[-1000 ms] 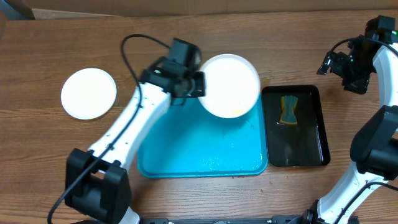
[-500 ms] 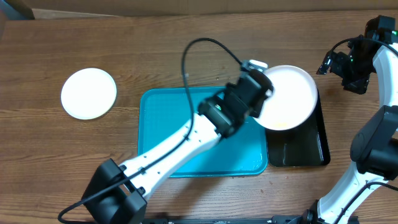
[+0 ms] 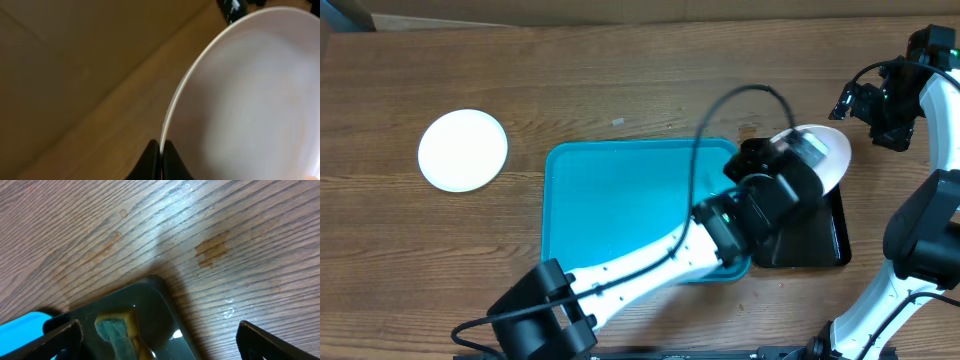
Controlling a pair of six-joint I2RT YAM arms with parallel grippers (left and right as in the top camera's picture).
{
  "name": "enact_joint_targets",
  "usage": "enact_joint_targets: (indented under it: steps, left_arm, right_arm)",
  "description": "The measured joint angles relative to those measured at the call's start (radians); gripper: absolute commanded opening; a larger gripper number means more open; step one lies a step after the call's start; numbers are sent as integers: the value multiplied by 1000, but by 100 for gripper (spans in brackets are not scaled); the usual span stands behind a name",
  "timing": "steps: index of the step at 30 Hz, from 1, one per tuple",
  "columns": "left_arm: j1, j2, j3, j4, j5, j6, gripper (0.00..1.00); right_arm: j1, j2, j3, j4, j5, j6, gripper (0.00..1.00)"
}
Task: Clean dirty plates on tray and stack at the side
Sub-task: 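Lift the white plate with left gripper and tip it over the black tray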
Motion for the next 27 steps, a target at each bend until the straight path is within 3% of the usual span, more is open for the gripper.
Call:
enact_joint_targets:
  steps: [7, 16, 21, 27]
  left_arm:
    - [-94, 0, 1, 125, -186, 315, 4]
    - [-135, 0, 1, 226, -289, 483, 4]
    - [-134, 0, 1, 216, -322, 455, 4]
    - [-114, 0, 7, -32, -307, 198, 4]
  right_arm:
    - [0, 0, 0, 0, 0, 0, 100]
    - [0, 0, 0, 0, 0, 0, 100]
    - [0, 0, 0, 0, 0, 0, 100]
    - [0, 0, 0, 1, 0, 0, 100]
